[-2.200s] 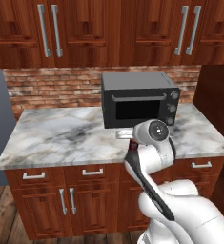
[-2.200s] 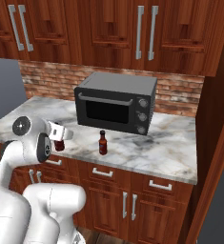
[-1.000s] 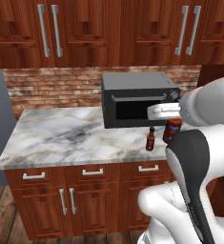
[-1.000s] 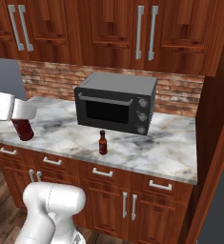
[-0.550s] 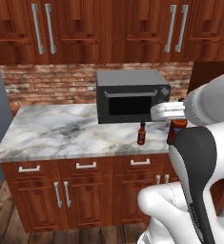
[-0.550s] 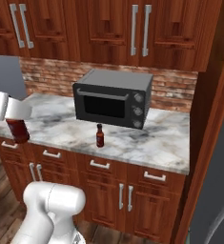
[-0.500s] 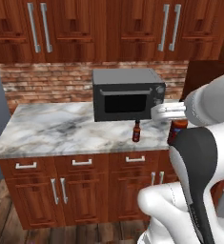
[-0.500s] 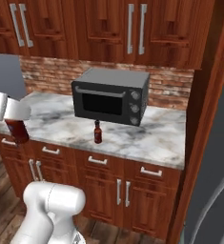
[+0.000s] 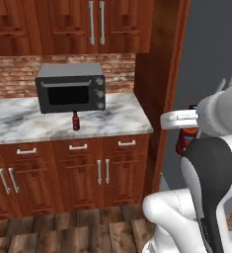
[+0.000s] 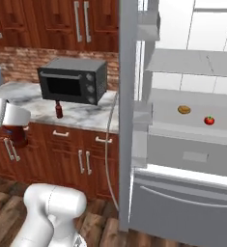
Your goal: Place the condiment bottle and condiment bottle from the counter to the top shelf of the fridge. If the existing items in the fridge are on the top shelf, move them to other shelves.
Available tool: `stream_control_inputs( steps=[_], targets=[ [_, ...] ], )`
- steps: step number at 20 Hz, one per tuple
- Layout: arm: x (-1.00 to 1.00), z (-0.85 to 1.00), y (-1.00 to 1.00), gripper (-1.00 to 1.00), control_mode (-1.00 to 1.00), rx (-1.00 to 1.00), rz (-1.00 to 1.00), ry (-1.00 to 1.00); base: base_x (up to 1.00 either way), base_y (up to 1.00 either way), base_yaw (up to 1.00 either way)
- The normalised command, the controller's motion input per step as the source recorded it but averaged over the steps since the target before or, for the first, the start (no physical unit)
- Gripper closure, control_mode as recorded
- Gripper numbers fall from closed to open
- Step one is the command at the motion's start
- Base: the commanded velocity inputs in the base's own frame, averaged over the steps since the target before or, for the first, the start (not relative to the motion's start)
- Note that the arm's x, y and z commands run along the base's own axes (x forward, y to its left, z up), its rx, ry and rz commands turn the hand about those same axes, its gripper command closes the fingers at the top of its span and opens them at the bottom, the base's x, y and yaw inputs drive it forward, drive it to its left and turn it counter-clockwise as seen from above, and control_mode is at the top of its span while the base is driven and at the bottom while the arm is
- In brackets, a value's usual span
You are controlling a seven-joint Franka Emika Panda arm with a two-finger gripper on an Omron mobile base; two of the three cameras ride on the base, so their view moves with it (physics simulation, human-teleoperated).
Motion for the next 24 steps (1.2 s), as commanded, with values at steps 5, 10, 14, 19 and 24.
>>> stream_control_inputs(
  steps=[5, 10, 14, 19, 24],
  targets=[
    [0.0, 0.0, 0.0, 1.0, 1.0, 0.0, 0.0, 0.0, -0.5, -1.0, -0.16],
    [0.0, 0.0, 0.0, 1.0, 1.0, 0.0, 0.0, 0.0, -0.69, -1.0, -0.07],
    [0.0, 0.0, 0.0, 1.0, 1.0, 0.0, 0.0, 0.0, -0.17, -0.99, 0.0],
    [0.0, 0.0, 0.0, 1.0, 1.0, 0.0, 0.0, 0.0, 0.72, -0.31, 0.03],
    [0.0, 0.0, 0.0, 1.0, 1.0, 0.0, 0.0, 0.0, 0.9, 0.0, 0.02]
  ],
)
